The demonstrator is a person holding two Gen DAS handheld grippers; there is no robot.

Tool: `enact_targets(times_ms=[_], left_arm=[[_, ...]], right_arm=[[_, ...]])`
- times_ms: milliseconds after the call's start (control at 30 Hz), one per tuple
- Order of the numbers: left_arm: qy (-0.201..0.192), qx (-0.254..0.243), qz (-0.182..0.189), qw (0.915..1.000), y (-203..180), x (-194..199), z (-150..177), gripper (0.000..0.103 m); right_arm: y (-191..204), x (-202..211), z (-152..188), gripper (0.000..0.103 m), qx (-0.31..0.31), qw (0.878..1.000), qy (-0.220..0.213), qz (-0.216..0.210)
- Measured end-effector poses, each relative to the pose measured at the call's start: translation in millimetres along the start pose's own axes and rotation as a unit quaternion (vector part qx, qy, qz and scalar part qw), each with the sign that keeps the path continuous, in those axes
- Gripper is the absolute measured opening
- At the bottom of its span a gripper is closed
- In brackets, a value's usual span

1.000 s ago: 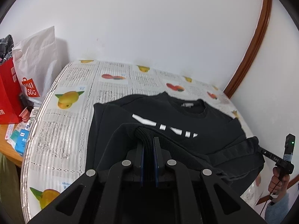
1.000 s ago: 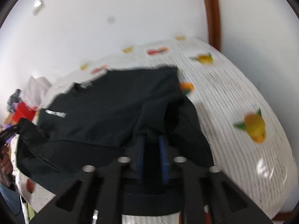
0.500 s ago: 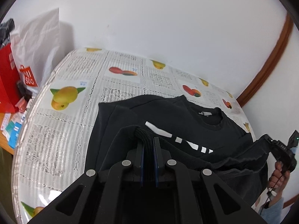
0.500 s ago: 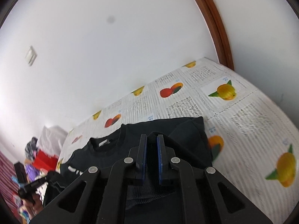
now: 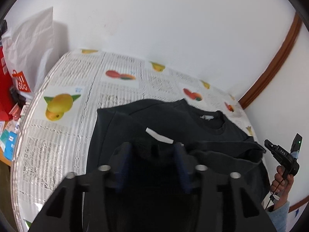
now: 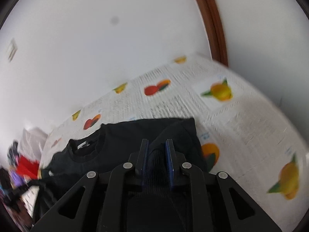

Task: Fold small clothes

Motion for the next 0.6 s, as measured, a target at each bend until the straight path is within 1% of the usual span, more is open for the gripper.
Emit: enact_targets(times_ms=[67,167,267,333,367,400,467,533,600], left_arm=[[-0.006,-0.006,0.004,1.0000,-1.3,6.2,-1.1,0.051],[-0.001,-0.015,-0.005,0.9999,1.1,9.6,5.8,0.051],[0.003,-0.041,-0.029,0.9987,5.7,5.8,14.6,0.051],[0.006,-0.057,-0.038,0.9976,7.3,1.5,16.3,0.051],[0.009,-0.063,-0.042,0.9971,7.7,-2.3,16.1,0.051],[0.011,-0.069,-0.047,0.9965,8.3,-5.4,15.3,0.051],[0.009,-0.085,-0.058,0.9947,8.8,-14.3,9.7,0.051],[0.011,-0.101,-0.065,0.9927,8.2,-24.9,5.2,0.051],[0.016,-0.114,-0.071,0.9908,8.0,-36.3,1.8,0.051]], right_arm=[[9.0,15.4,-2.1,0.020,0.022,1.000,-0.004,-0.012],[18.0,30.4,3.3,0.021,0.041,0.999,0.000,-0.028],[27.7,30.4,20.7,0.022,0.066,0.996,0.025,-0.045],[30.8,24.2,30.3,0.025,0.090,0.995,0.033,-0.038],[30.5,18.9,34.2,0.030,0.105,0.993,0.036,-0.029],[30.3,16.4,35.9,0.040,0.110,0.993,0.038,-0.027],[29.5,5.4,36.2,0.051,0.118,0.992,0.043,-0.025],[26.0,-9.6,33.7,0.051,0.130,0.990,0.048,-0.007],[23.3,-23.5,32.1,0.053,0.139,0.989,0.059,0.001]])
Point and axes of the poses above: each gripper's, at about its wrist camera, not at the fingertips, and x roughly against the way its jaws point, y to its left, z to its underside, the point moved 10 cm from there along -x, roughly the way its jaws point, and after that the axes turned 12 degrees about -y, right-handed, at the moved point
